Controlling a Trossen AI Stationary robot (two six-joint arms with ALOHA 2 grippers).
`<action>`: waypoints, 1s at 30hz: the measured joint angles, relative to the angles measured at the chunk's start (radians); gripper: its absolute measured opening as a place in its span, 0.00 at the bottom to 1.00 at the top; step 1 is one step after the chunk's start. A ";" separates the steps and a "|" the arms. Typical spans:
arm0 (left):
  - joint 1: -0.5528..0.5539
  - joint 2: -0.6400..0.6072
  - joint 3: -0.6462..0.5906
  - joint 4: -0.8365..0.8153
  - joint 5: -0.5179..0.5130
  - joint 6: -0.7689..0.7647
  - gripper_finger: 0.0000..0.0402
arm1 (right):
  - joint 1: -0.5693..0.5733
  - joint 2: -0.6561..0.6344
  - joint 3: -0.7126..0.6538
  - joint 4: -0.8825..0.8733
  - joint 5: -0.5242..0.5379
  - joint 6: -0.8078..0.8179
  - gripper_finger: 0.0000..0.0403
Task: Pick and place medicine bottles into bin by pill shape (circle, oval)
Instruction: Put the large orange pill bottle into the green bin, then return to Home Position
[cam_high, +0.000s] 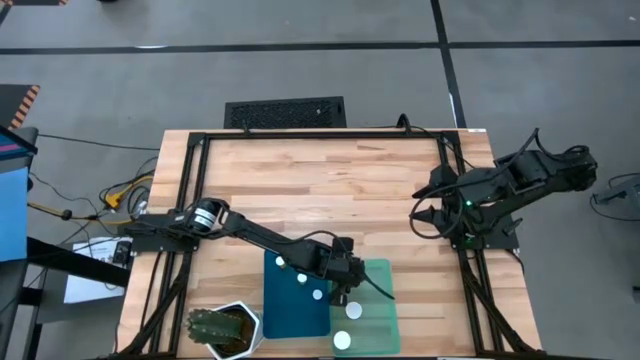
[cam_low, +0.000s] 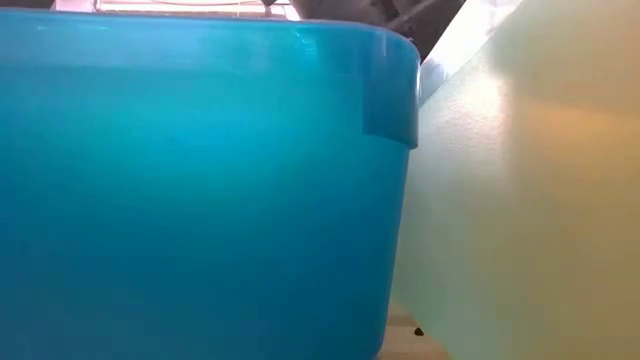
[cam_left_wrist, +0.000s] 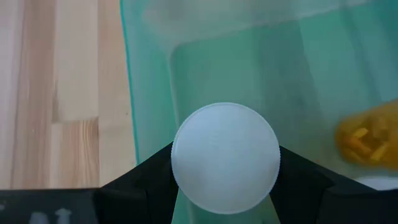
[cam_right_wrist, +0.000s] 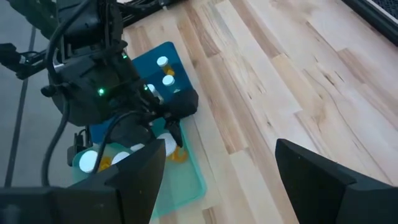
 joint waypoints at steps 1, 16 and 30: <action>0.000 0.000 0.000 -0.007 -0.003 0.000 0.49 | 0.000 0.000 0.000 0.002 0.000 0.000 0.77; 0.000 0.000 0.000 -0.009 -0.002 0.030 0.61 | 0.000 0.000 0.000 0.005 -0.001 0.003 0.77; 0.048 -0.052 0.192 -0.177 -0.010 -0.007 0.65 | 0.000 -0.017 0.000 0.048 -0.004 -0.051 0.77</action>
